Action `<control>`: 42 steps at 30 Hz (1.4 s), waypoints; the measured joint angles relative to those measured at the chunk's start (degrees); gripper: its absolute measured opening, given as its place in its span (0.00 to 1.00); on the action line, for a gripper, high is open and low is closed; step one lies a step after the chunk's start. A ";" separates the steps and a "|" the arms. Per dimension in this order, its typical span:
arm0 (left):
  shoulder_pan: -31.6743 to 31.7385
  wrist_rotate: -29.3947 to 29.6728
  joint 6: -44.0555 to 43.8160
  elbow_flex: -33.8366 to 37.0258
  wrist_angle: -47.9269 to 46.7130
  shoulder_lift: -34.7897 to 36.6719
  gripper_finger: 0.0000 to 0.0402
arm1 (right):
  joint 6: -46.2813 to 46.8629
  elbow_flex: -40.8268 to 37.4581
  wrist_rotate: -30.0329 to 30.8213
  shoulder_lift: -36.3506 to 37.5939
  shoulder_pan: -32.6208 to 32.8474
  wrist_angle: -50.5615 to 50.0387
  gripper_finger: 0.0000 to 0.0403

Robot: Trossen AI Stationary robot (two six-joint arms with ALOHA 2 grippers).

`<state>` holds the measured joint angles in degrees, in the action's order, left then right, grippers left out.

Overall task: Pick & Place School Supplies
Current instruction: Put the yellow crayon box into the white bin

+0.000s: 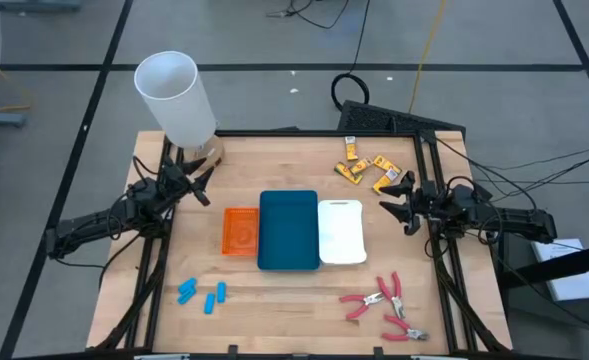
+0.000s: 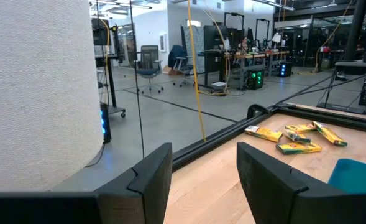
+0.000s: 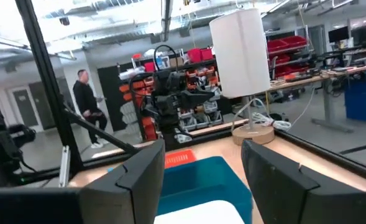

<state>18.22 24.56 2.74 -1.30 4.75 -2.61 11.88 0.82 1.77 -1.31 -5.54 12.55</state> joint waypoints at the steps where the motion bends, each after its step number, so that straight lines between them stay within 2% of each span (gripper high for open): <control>1: 0.00 -0.02 0.00 0.00 0.00 0.02 0.45 | 0.35 -0.02 0.72 -0.37 0.02 -0.11 0.51; 6: 0.01 0.00 0.00 0.00 0.00 0.02 0.45 | 6.67 2.05 11.52 -5.11 0.02 -0.18 0.58; 9: 0.00 0.00 0.00 0.00 0.00 0.02 0.45 | 8.51 5.74 16.78 -11.84 0.02 -4.08 0.64; 11: 0.00 -0.02 0.00 0.00 -0.02 0.02 0.45 | 10.00 10.87 21.66 -17.98 0.02 -5.94 0.67; 14: 0.02 -0.02 0.00 -0.02 -0.01 0.01 0.45 | 13.35 19.39 30.38 -28.10 -0.31 -16.17 0.69; 17: 0.01 -0.02 0.00 -0.01 -0.03 0.01 0.45 | 22.62 28.02 35.43 -38.53 -2.22 -30.45 0.69; 22: 0.00 -0.02 0.00 0.00 -0.06 0.02 0.45 | 40.83 40.10 34.97 -53.38 -8.61 -51.71 0.69; 26: 0.02 -0.02 0.00 0.00 -0.09 0.01 0.45 | 46.72 43.22 29.06 -61.75 -14.26 -58.19 0.69; 33: 0.00 -0.02 0.00 0.00 -0.10 0.00 0.45 | 48.91 41.39 20.56 -71.08 -21.10 -53.68 0.69; 42: 0.01 -0.02 0.00 0.00 -0.10 0.00 0.45 | 48.87 40.26 18.94 -78.00 -24.47 -47.34 0.69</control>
<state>18.23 24.53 2.74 -1.30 4.65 -2.61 60.75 41.08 20.71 -79.31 -30.01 -34.78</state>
